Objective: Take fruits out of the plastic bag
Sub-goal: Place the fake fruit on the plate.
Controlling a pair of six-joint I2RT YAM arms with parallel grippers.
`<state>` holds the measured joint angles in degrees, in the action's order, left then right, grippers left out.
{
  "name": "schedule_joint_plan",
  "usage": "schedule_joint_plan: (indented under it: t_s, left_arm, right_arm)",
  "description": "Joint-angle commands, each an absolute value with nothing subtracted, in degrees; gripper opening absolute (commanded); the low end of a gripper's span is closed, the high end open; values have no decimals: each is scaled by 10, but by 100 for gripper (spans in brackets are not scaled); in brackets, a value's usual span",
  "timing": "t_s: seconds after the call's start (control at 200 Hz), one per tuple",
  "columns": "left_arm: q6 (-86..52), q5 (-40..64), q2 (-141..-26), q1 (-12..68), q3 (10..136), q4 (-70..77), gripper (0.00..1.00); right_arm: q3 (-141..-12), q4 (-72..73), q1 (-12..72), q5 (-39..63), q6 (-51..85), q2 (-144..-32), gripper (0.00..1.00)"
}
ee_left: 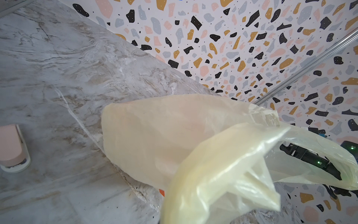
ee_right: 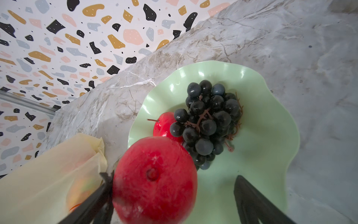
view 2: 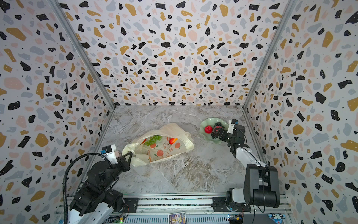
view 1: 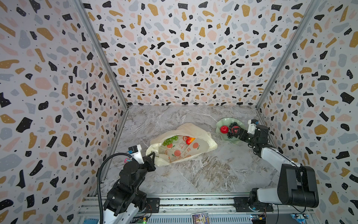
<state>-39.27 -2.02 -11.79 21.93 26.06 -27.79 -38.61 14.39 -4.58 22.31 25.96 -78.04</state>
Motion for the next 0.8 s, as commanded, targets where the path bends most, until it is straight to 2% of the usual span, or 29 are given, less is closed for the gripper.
schedule_joint_plan:
  t_s: [0.0,0.586,0.796]
  left_arm:
    - [-392,-18,-115,221,255,-256,0]
    - [-390,-5,-119,221,254,-251,0]
    - [-389,0,-120,221,253,-248,0]
  right_arm:
    - [-379,165,-54,242,287,-765,95]
    - [-369,68,-68,183,229,-753,95]
    - [-359,78,-72,181,223,-768,96]
